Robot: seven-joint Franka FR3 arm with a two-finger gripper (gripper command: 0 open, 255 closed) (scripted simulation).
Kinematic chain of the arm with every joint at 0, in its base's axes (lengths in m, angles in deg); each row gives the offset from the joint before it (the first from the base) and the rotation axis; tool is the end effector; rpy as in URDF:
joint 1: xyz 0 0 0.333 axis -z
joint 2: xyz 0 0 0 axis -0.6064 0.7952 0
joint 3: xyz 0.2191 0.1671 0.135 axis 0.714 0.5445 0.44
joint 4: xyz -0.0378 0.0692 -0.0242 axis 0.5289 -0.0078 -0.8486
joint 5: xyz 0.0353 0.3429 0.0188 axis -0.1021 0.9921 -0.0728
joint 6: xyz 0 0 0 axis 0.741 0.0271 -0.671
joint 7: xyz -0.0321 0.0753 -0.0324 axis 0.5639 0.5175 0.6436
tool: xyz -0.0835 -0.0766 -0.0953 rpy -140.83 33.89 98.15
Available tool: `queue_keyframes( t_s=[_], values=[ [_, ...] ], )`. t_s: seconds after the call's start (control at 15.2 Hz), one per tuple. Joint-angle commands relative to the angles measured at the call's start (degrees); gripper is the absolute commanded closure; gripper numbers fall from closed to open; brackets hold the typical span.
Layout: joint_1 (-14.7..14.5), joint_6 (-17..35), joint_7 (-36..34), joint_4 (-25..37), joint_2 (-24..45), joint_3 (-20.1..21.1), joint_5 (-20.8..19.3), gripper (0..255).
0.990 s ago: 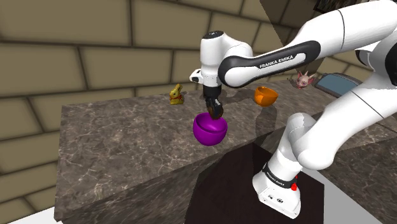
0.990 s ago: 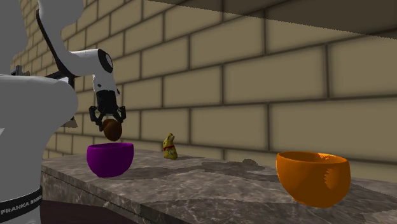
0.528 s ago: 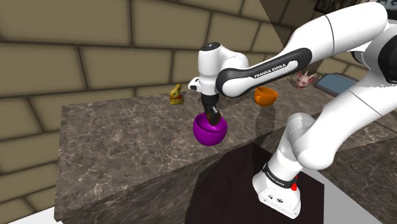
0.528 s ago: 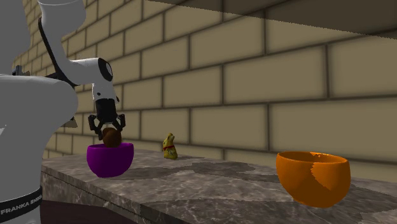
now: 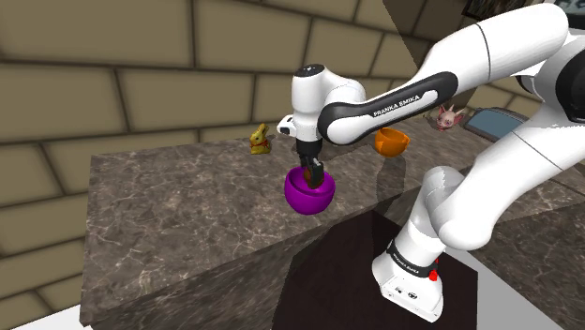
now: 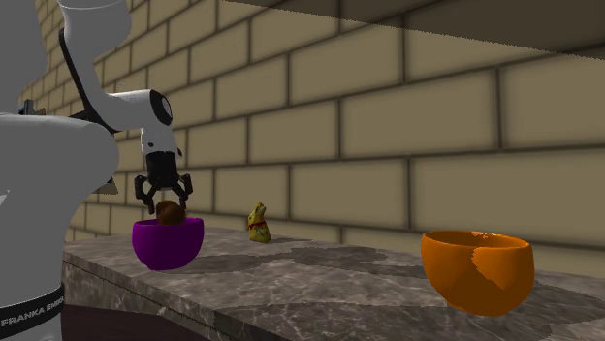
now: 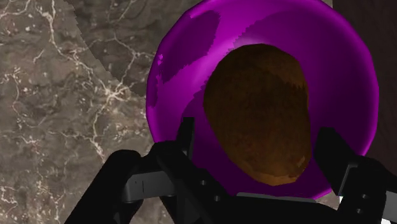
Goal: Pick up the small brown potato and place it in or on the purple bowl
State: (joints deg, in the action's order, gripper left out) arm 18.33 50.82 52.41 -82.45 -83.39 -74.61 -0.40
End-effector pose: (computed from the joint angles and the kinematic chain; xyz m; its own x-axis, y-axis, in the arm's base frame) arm 0.3486 0.0691 0.3538 0.5052 0.8177 -0.2759 0.8580 -0.5102 0.0590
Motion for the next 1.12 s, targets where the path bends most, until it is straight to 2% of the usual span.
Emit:
queue_keyframes(
  t_s=[0.0, 0.26, 0.53, 1.06],
  values=[
    [0.0, 0.0, 0.0, 0.0, 0.0, 0.0, 0.0, 0],
    [0.0, 0.0, 0.0, 0.0, 0.0, 0.0, 0.0, 0],
    [-0.97, -7.76, 0.56, 5.71, -1.93, 1.17, 1.64, 0],
    [-0.97, -7.76, 0.56, 5.71, -1.93, 1.17, 1.64, 0]
  ],
)
